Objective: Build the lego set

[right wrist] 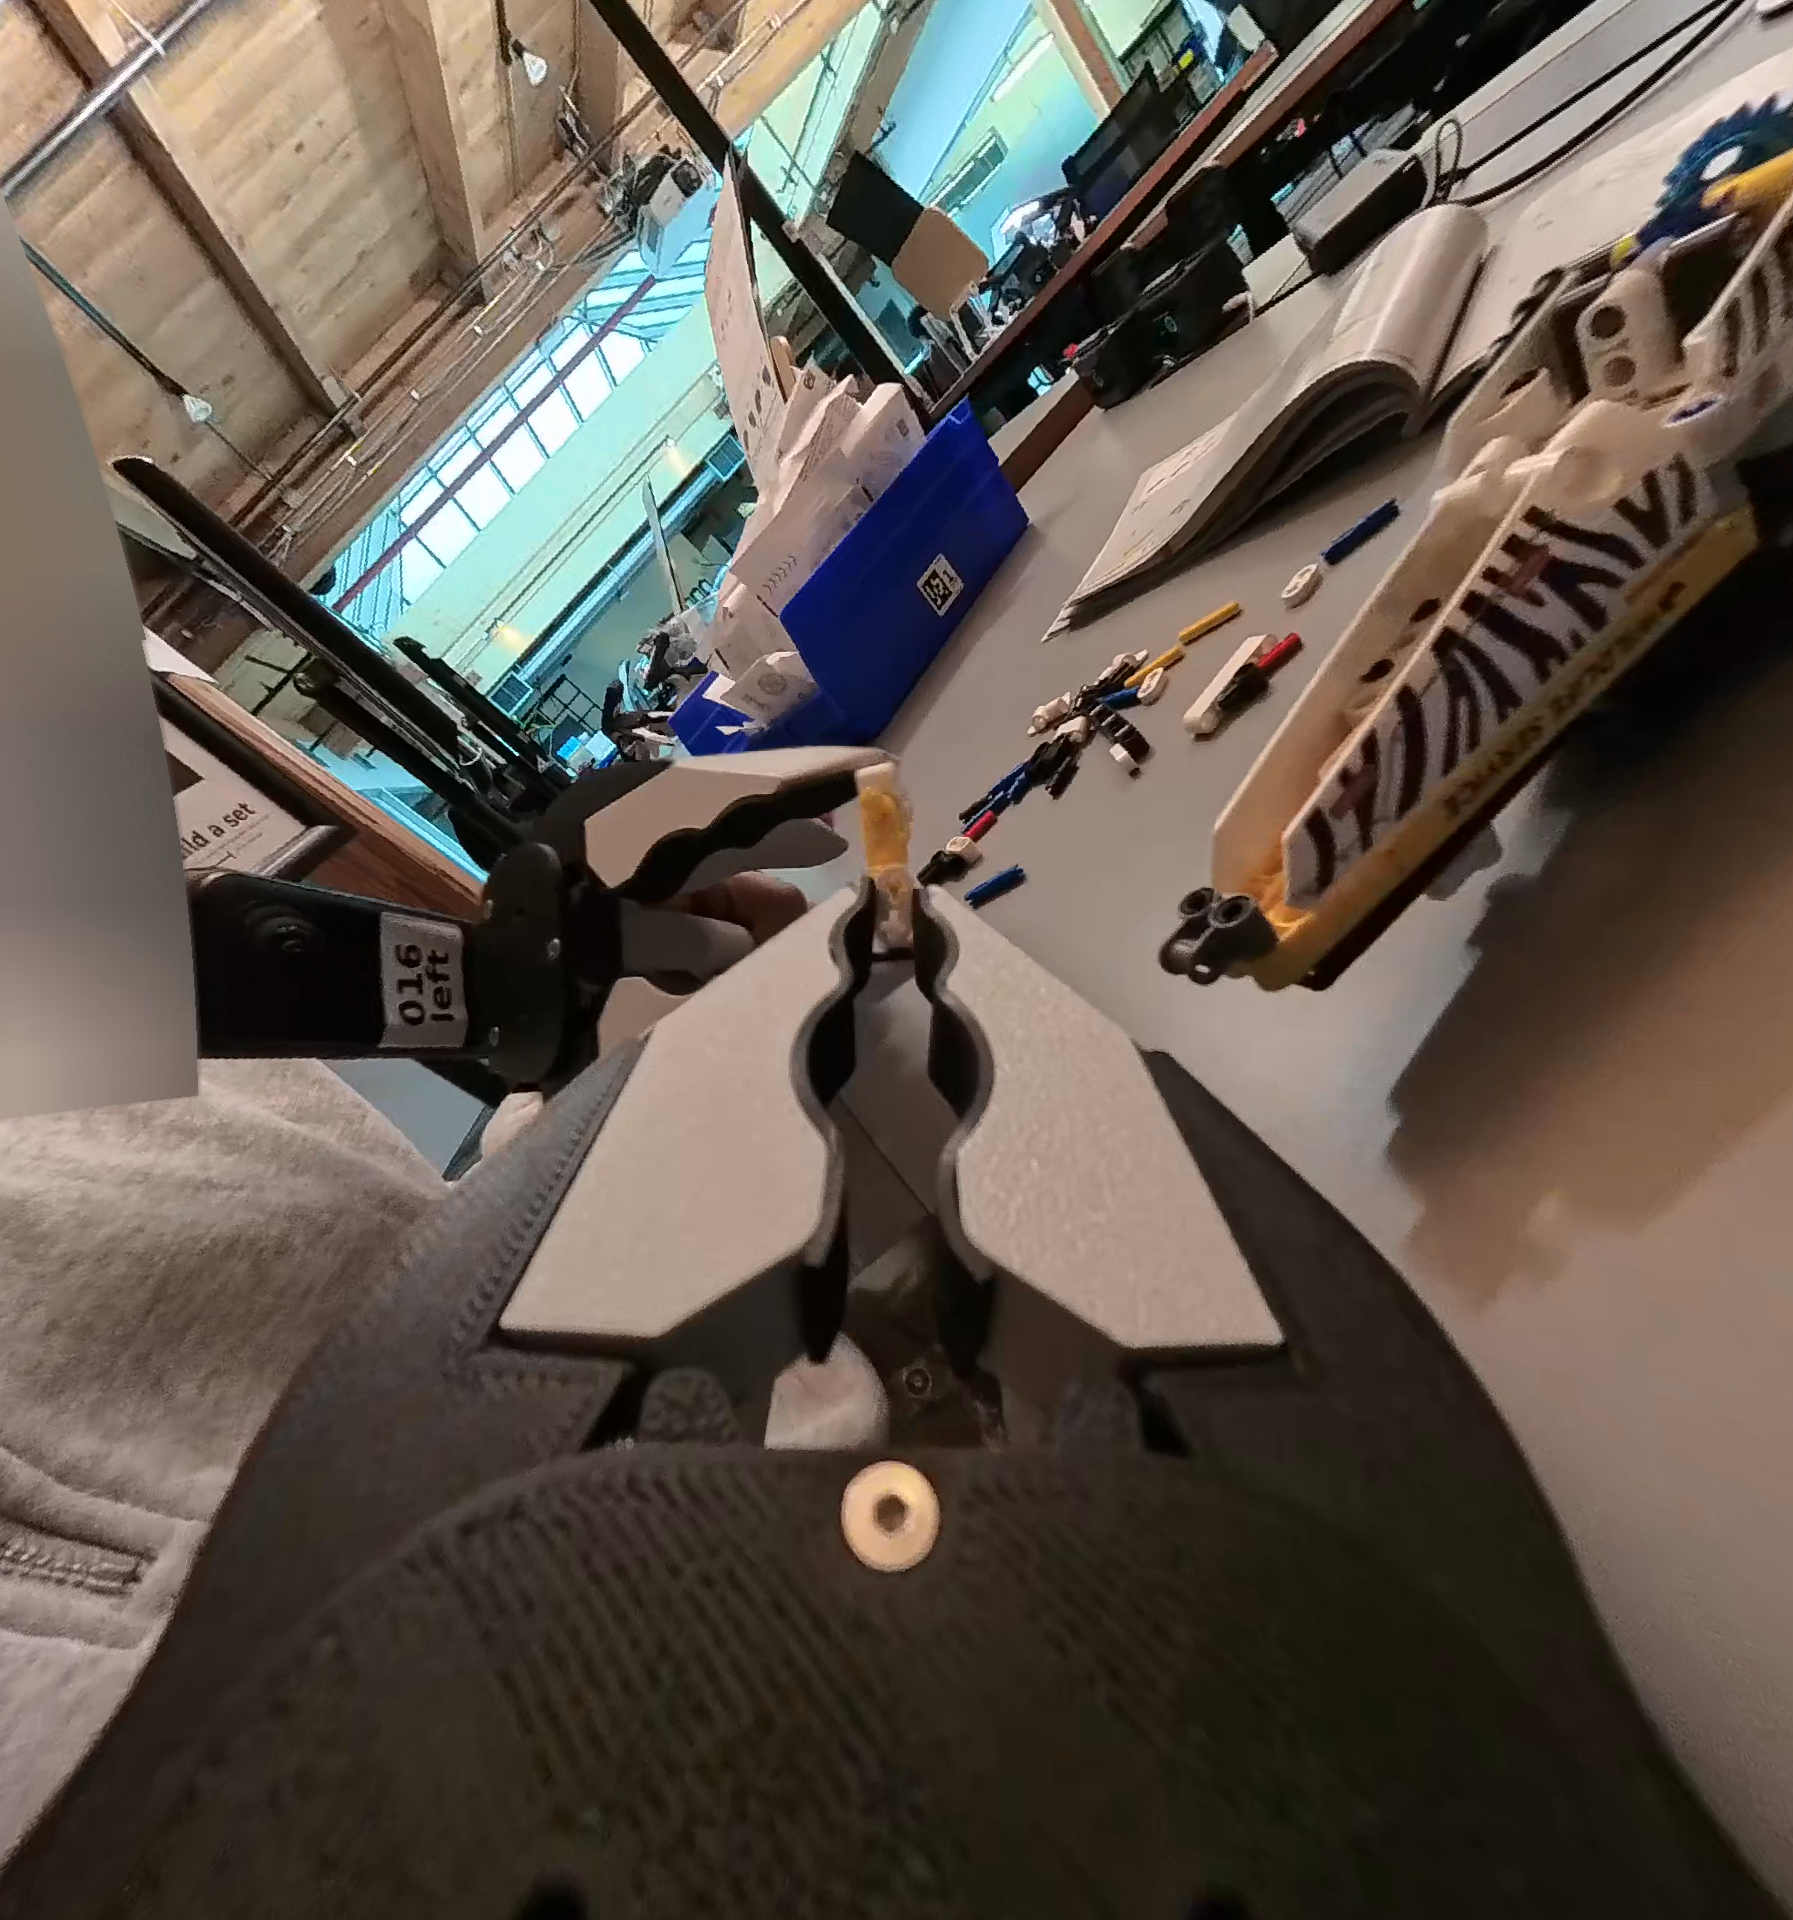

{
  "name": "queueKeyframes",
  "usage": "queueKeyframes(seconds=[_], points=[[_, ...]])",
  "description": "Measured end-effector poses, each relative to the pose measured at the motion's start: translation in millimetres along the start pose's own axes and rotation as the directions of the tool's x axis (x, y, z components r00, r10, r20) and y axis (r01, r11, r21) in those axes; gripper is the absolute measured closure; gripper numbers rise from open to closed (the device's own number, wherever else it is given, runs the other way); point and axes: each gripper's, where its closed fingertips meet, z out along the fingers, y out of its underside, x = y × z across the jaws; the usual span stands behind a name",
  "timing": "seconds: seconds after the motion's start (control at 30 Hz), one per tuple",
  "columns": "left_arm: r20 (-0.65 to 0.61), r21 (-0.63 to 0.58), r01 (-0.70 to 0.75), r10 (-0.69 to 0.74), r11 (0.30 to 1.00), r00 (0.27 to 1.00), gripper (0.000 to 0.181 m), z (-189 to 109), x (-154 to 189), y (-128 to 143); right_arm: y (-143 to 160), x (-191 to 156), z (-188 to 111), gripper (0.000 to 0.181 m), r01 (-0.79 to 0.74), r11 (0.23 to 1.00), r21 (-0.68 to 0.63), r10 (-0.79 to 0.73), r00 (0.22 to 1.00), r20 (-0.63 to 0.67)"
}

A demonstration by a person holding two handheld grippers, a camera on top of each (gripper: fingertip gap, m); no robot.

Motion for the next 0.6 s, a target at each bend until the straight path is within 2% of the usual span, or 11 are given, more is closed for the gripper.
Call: queueKeyframes(seconds=[0.3, 0.47, 0.6], points=[[0.001, 0.014, -0.032, 0.032, 0.999, 0.999, 0.141, 3.8, 1.2, -1.7, -0.5, 3.7, -1.3, 0.177, 0.000, 1.000, -0.009, 0.000, 1.000, -0.021], [-0.004, 0.009, -0.068, 0.068, 0.998, 0.998, 0.141, 4.0, 4.4, -0.1, 3.2, 5.7, -1.3, 0.177, 0.043, 0.997, -0.063, -0.046, 0.998, -0.047], [-0.034, 0.028, -0.077, 0.078, 0.997, 0.996, 0.142, 2.0, 9.2, -2.1, 6.7, 6.0, -3.8, 0.177, 0.000, 0.994, -0.109, -0.001, 1.000, -0.018]])
